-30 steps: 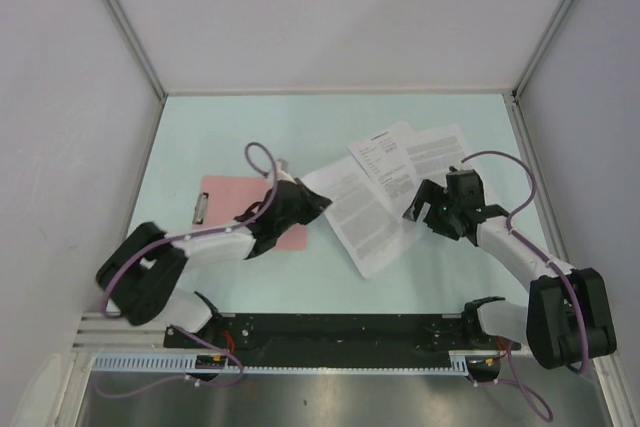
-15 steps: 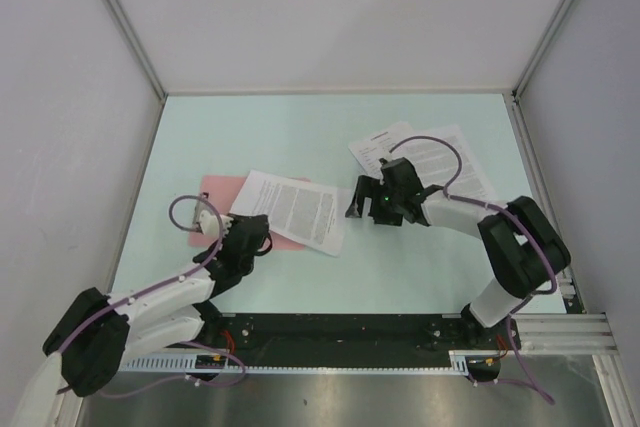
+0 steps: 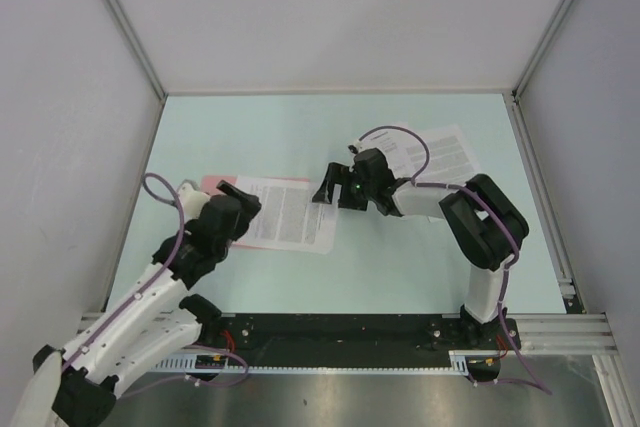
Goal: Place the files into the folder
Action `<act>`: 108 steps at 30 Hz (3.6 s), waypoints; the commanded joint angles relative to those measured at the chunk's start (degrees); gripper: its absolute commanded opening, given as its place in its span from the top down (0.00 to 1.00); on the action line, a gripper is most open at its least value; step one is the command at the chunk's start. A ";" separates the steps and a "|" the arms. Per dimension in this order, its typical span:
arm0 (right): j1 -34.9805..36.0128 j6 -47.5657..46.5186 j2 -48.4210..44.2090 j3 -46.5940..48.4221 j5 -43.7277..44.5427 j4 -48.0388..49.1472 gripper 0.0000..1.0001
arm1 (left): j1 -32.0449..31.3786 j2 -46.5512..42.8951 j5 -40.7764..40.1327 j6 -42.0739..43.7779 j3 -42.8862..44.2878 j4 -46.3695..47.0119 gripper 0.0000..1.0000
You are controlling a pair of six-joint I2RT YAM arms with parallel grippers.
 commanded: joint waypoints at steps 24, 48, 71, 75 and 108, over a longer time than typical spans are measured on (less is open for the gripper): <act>2.53 -1.92 3.21 3.66 3.24 -9.34 0.00 | 39.95 46.19 21.29 74.58 24.52 8.13 0.23; -0.98 -1.84 1.28 -3.02 1.58 -10.22 0.01 | 36.36 52.71 31.67 68.44 23.11 5.06 0.69; 0.51 -0.61 -5.31 -8.21 4.65 -14.00 0.00 | 20.80 20.38 26.98 31.92 5.49 -4.87 0.35; 2.18 0.70 -7.59 -10.05 4.83 -13.82 0.00 | 17.20 13.61 28.94 19.32 -1.48 -6.89 0.31; 5.78 4.48 -5.58 -11.20 3.07 -10.66 0.00 | 15.34 12.54 15.58 9.28 -5.89 2.95 0.17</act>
